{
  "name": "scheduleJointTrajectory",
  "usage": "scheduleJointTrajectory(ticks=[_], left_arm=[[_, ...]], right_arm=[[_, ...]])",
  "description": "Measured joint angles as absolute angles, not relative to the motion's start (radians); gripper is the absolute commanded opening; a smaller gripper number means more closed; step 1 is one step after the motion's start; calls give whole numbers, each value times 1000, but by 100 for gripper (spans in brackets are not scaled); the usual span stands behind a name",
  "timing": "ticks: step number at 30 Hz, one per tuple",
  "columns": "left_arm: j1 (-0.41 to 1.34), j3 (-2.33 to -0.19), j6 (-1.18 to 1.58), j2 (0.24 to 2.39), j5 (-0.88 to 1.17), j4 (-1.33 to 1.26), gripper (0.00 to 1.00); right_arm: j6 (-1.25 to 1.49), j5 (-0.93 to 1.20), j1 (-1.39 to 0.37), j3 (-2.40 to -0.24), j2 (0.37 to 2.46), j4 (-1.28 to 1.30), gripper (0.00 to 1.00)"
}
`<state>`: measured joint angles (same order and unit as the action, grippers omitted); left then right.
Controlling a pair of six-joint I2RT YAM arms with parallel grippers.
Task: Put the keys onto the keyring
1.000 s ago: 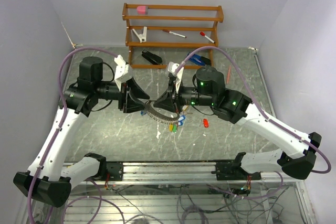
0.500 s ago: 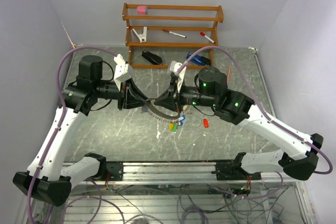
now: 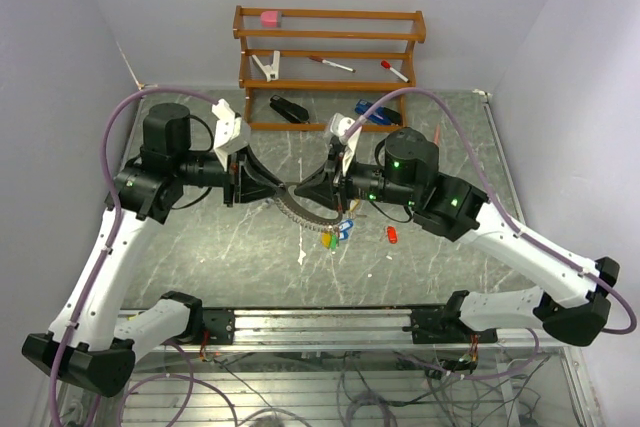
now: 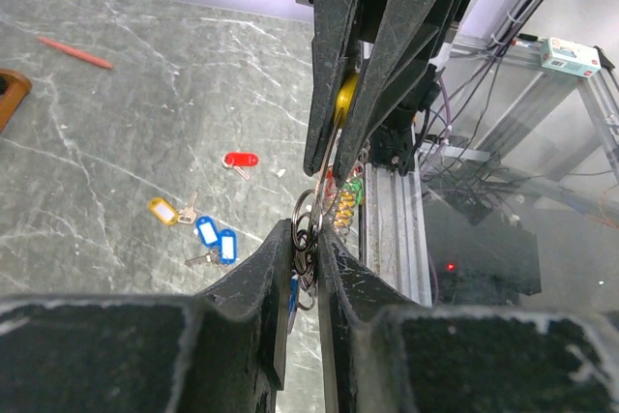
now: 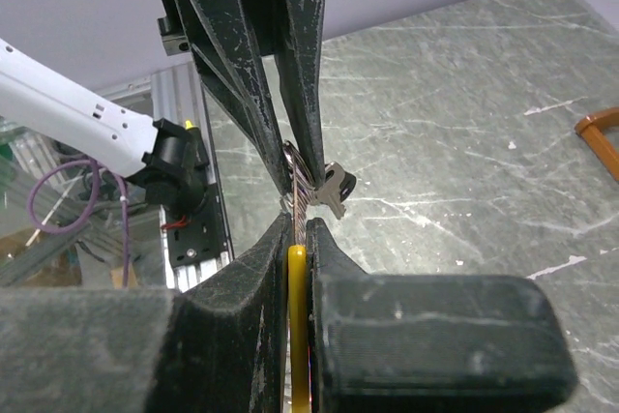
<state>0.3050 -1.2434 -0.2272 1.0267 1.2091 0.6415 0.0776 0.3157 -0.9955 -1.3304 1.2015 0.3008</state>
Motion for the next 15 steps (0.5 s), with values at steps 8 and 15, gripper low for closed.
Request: scheduleJointTrajectory(ticks=[8,15], left_arm=[[305,-1274,-206,1026,1186,617,22],[305,-1281,-162,1013,1158,575,14]], right_arm=[[86,287,-997,-1317,1184,265,0],[105,266,-997,-1285,1164,217,0]])
